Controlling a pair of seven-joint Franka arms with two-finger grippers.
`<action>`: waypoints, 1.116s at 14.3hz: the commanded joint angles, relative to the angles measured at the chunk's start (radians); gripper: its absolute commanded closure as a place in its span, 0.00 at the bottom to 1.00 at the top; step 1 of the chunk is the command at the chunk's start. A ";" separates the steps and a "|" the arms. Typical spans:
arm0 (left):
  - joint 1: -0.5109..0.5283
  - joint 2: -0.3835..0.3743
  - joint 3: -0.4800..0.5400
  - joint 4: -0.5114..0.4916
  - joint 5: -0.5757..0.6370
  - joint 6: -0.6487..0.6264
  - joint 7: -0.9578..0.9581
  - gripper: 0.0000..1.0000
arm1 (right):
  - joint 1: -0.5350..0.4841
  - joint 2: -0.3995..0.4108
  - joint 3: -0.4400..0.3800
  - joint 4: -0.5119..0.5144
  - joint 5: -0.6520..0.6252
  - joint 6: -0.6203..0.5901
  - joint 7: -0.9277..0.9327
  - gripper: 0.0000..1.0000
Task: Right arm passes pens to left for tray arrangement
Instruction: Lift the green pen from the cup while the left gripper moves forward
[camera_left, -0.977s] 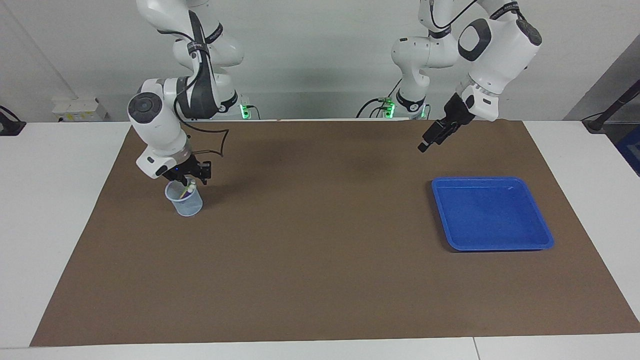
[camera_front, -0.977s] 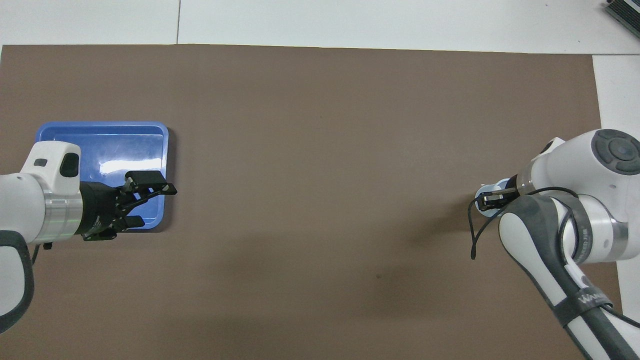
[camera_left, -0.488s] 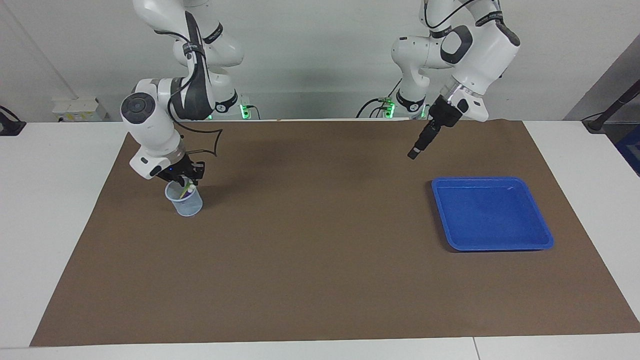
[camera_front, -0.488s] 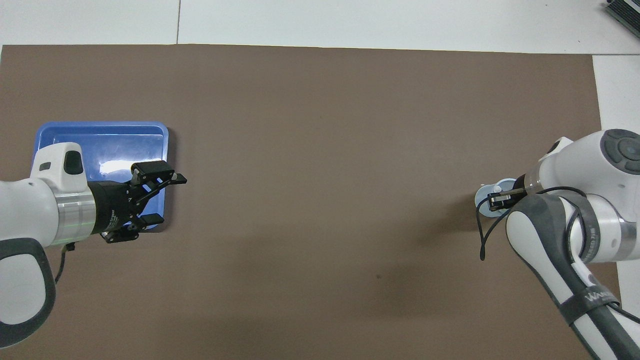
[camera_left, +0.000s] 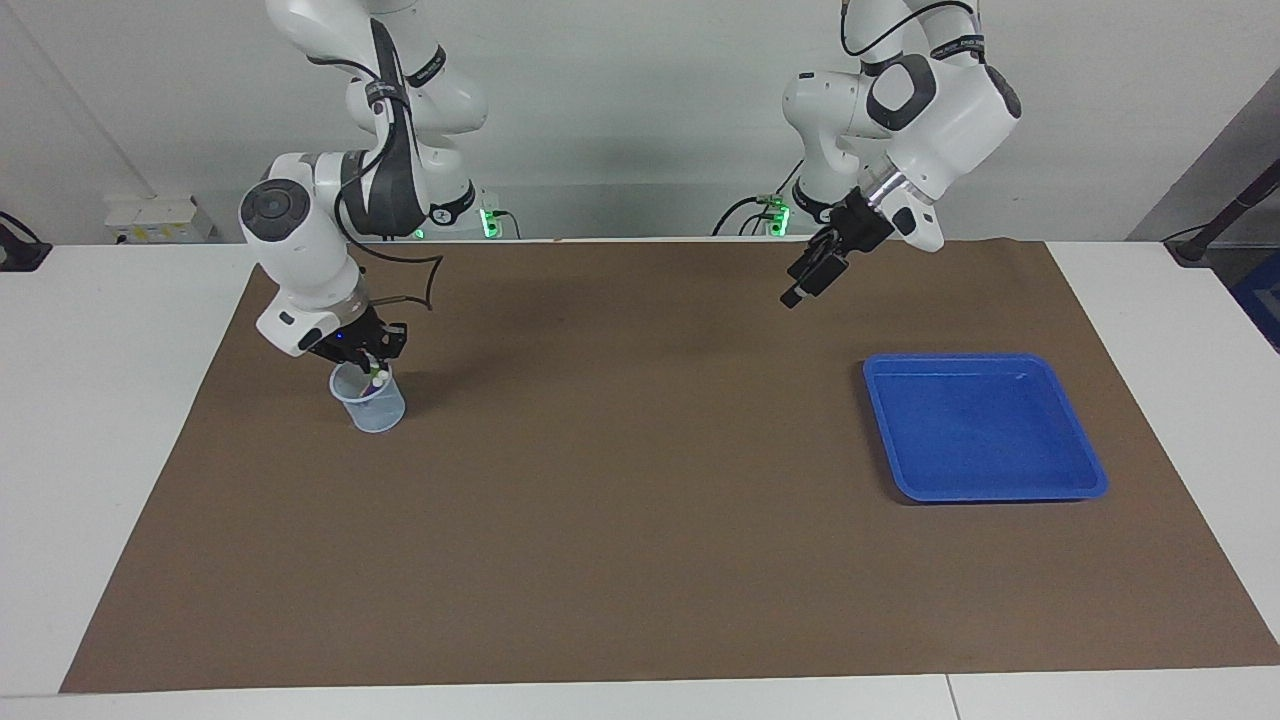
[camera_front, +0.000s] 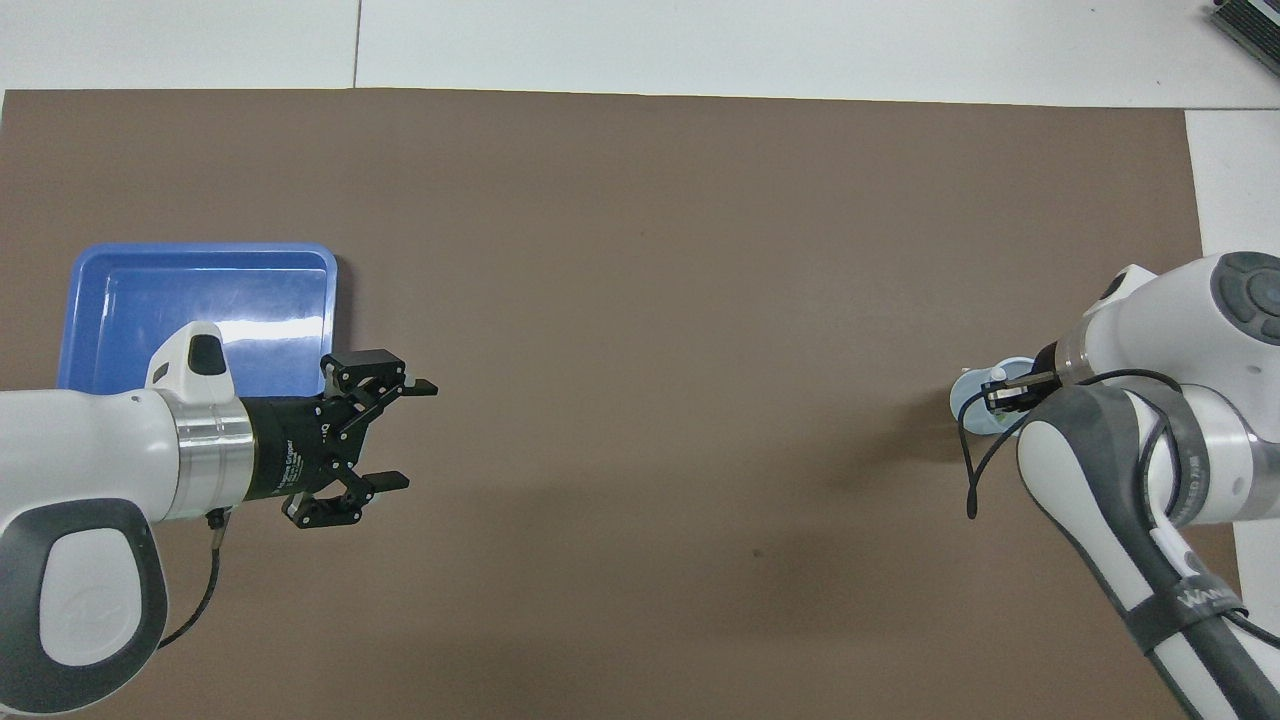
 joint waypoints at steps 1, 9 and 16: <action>-0.003 -0.041 0.007 -0.030 -0.022 -0.027 -0.010 0.02 | -0.006 0.006 0.003 0.008 -0.004 -0.028 -0.027 0.83; 0.010 -0.043 0.007 -0.036 -0.073 -0.024 0.175 0.00 | 0.004 -0.005 0.006 0.211 -0.005 -0.237 -0.311 1.00; 0.042 -0.040 0.007 -0.049 -0.165 -0.013 0.208 0.00 | 0.007 -0.006 0.074 0.400 0.063 -0.403 -0.320 1.00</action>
